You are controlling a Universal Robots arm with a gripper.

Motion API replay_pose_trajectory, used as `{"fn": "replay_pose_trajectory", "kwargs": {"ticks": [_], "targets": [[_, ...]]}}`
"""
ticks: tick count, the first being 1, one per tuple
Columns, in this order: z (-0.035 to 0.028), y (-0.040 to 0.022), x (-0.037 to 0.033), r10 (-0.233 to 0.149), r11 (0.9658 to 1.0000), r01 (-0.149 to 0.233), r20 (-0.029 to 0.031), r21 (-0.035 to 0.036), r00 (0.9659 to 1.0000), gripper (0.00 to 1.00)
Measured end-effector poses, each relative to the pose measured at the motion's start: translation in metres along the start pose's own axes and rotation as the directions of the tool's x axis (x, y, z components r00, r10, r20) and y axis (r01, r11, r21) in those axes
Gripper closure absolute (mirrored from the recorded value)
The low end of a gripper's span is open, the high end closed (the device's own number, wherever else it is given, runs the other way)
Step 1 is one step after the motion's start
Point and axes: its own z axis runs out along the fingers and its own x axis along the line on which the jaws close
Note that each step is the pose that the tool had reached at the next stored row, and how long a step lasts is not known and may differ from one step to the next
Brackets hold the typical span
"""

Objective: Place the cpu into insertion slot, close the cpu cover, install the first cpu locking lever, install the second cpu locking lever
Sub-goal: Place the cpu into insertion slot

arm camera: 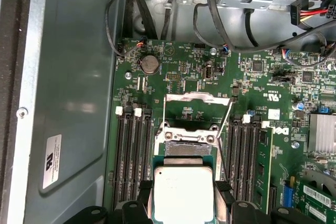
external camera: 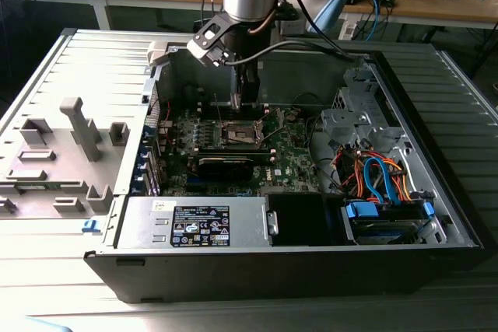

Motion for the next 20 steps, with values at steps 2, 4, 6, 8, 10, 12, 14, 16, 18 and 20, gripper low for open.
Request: {"fn": "replay_pose_trajectory", "kwargs": {"ticks": [2,4,6,8,10,12,14,16,18,20], "targets": [[0.001,0.0,0.0,0.0,1.0,0.0,0.0,0.0,1.0,0.45],[0.0016,0.0,0.0,0.0,1.0,0.0,0.0001,0.0,1.0,0.45],[0.0024,-0.0001,0.0,0.0,1.0,0.0,0.0,-0.0001,1.0,0.45],[0.0034,-0.0001,0.0001,0.0,1.0,0.0,0.0,-0.0001,1.0,0.45],[0.0044,-0.0001,0.0001,0.0,1.0,0.0,0.0,-0.0001,1.0,0.45],[0.0051,-0.0001,0.0001,0.0,1.0,0.0,0.0,0.0,1.0,0.45],[0.0056,-0.0001,0.0001,0.0,1.0,0.0,0.0001,0.0,1.0,0.45],[0.0062,-0.0002,0.0001,0.0,1.0,0.0,0.0001,0.0,1.0,0.45],[0.0065,-0.0002,0.0001,0.0,1.0,0.0,0.0,0.0,1.0,0.45],[0.007,-0.0002,0.0001,0.0,1.0,0.0,0.0,-0.0001,1.0,0.45]]}}
